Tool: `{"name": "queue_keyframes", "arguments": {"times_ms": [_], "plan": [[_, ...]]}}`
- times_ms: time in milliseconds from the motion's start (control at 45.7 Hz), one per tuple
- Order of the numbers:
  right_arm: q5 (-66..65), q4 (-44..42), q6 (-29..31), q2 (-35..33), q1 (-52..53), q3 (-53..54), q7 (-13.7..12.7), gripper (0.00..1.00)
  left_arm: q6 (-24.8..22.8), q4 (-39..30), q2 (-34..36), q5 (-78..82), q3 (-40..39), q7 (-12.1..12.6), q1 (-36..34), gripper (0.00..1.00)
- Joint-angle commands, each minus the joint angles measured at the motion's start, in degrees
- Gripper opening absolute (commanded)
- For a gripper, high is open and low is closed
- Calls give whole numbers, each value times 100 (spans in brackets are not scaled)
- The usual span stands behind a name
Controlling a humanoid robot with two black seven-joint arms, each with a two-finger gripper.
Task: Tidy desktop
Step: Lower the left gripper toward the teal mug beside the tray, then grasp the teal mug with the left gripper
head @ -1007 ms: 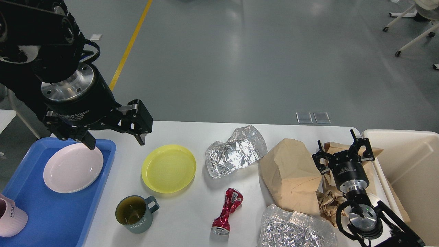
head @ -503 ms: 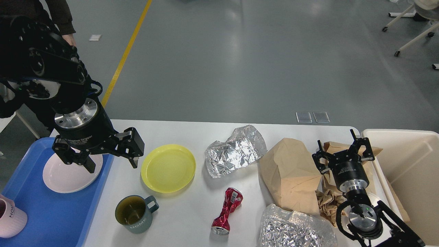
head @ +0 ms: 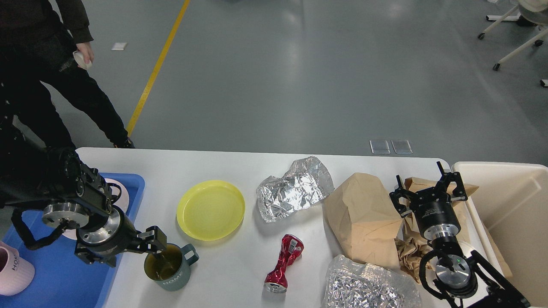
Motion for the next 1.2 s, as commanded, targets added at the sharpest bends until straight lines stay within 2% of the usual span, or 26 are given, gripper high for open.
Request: {"name": "queue_keyframes", "arguments": {"times_ms": [0,394,569,722,875,1007,1094,1182], "plan": [[0,0,0,-1,5,0,0,100,204,226,-59,0,-124,5,603,94],[0,0,0,8,5,0,0,100,511,648,-68,-17,-238,-39,1113,93],[0,0,0,8,5,0,0,100,723,867,-95,-17,-309,-30,1385,87],[0,0,0,8,5,0,0,100,749,964,-95,-9,-555,-3,1482,65],[0,0,0,8,-3,0,0,100,740,1017,-103,-9,-599,-3,1491,51],[0,0,0,8,5,0,0,100,749,1052,-112,-9,-634,76,1579,27],[0,0,0,8,5,0,0,100,740,1105,-226,-9,-625,207,1614,13],[0,0,0,8,5,0,0,100,740,1123,-244,-9,-625,444,1640,2]]}}
